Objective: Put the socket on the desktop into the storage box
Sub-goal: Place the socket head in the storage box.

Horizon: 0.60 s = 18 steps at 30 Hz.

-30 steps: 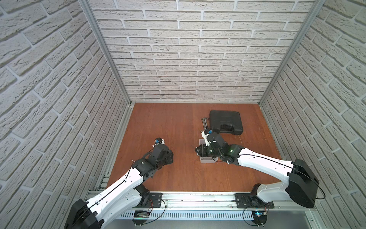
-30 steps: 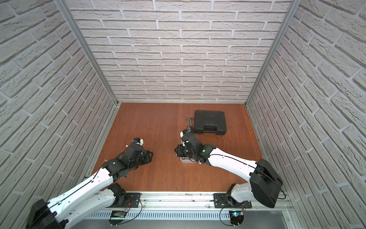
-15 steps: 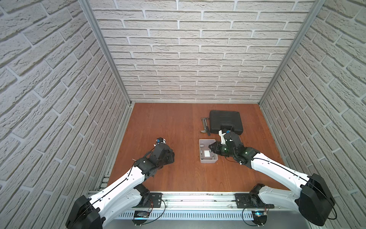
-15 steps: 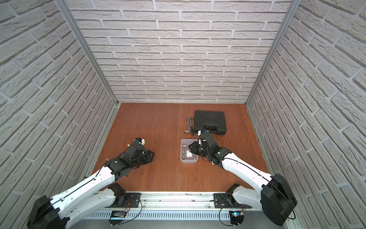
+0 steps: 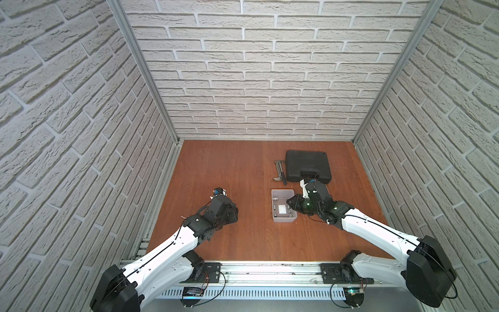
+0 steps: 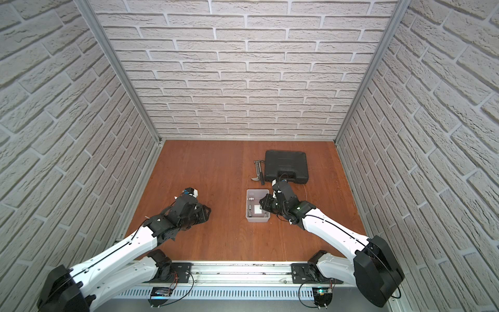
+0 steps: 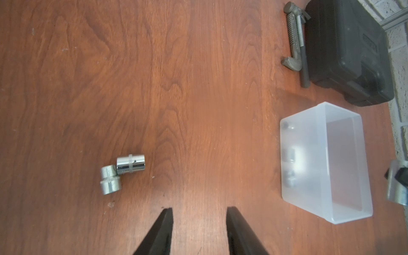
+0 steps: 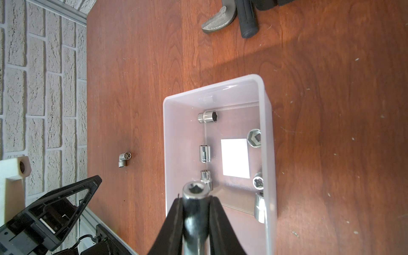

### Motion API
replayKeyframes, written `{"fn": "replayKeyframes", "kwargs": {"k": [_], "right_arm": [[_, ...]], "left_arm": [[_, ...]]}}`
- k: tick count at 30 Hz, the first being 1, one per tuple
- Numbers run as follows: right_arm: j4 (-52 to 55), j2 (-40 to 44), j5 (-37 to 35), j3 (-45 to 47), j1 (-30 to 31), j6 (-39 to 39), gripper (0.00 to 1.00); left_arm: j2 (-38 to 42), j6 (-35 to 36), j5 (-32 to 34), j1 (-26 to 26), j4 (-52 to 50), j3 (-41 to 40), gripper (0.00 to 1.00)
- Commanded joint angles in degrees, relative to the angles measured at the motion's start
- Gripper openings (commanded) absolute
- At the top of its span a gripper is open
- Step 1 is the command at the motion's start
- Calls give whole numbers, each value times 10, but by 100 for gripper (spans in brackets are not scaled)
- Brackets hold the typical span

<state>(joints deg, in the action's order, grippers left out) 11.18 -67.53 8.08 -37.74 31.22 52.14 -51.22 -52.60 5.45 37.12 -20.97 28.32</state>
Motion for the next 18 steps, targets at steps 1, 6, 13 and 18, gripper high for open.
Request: {"fn": "replayKeyframes", "kwargs": {"k": [1, 6, 13, 18], "right_arm": [[-19, -9, 8, 2, -3, 2, 2], [-21, -15, 11, -1, -2, -1, 7], [-15, -15, 9, -7, -3, -4, 12], [-13, -14, 9, -8, -3, -4, 13]], "left_arm": [[-5, -1, -4, -4, 21, -4, 45], [-5, -1, -4, -4, 21, -3, 45], [-4, 1, -3, -3, 17, 2, 46], [-4, 1, -4, -4, 17, 2, 45]]}}
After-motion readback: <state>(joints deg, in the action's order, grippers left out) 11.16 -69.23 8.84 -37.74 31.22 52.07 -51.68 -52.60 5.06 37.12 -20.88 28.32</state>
